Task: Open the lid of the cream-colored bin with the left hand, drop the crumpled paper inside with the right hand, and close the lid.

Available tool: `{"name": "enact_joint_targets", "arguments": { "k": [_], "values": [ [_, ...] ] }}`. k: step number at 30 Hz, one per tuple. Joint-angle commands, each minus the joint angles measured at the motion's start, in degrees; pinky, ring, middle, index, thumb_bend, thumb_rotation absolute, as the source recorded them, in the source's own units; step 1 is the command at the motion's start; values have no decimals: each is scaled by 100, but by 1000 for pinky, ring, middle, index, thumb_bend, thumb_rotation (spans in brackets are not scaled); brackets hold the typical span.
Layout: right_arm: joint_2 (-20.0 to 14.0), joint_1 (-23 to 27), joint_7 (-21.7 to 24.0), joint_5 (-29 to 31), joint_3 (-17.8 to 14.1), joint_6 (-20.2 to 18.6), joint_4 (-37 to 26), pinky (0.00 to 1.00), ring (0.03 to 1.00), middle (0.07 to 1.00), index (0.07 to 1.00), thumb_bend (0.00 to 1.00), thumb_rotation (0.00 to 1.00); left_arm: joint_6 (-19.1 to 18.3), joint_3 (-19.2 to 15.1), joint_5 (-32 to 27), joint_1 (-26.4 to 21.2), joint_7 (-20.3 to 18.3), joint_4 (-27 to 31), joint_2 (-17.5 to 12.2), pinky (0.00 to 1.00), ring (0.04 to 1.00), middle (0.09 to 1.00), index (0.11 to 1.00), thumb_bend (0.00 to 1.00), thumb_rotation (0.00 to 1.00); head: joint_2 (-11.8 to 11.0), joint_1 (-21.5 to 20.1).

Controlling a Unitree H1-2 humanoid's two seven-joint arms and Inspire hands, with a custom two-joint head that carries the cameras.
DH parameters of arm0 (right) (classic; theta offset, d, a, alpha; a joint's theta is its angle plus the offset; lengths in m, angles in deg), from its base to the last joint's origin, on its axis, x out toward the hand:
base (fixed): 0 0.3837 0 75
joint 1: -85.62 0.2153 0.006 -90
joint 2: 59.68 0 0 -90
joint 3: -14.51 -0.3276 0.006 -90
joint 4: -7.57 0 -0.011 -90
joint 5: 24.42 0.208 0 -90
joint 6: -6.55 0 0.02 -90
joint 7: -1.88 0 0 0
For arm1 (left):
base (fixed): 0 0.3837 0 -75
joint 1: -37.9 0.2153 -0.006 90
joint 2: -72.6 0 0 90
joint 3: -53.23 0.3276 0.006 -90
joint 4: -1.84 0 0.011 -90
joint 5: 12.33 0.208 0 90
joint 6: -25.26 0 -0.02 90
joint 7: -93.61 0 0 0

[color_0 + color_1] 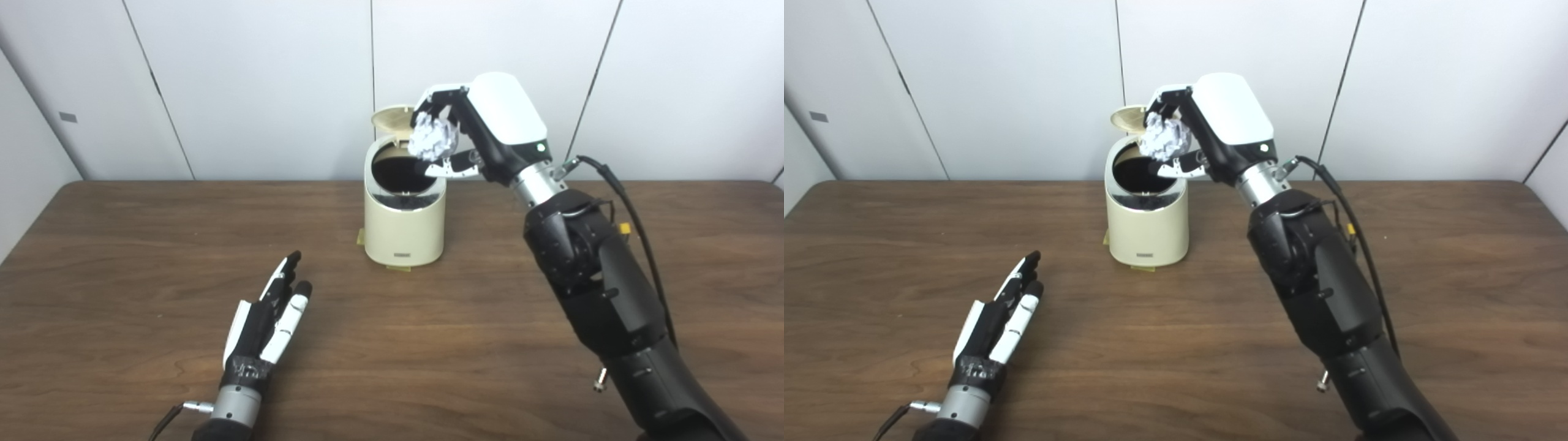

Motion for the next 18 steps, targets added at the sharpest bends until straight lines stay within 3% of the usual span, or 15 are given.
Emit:
{"name": "enact_joint_targets", "arguments": {
  "k": [1,7,18],
  "values": [
    [60,402,-235,-36,-35,47,9,304,388,517,519,494,0,26,72,27,-16,18,40,189,1000,1000,1000,1000,611,797,-3,-4],
    [116,517,-494,-70,83,180,458,326,389,514,518,496,0,12,135,-20,-15,56,125,189,1000,1000,1000,1000,617,793,6,41],
    [125,719,-1139,-163,321,463,1300,281,391,524,532,490,0,38,118,-35,-83,159,78,232,1000,1000,992,1000,621,777,-64,178]
  ]
}}
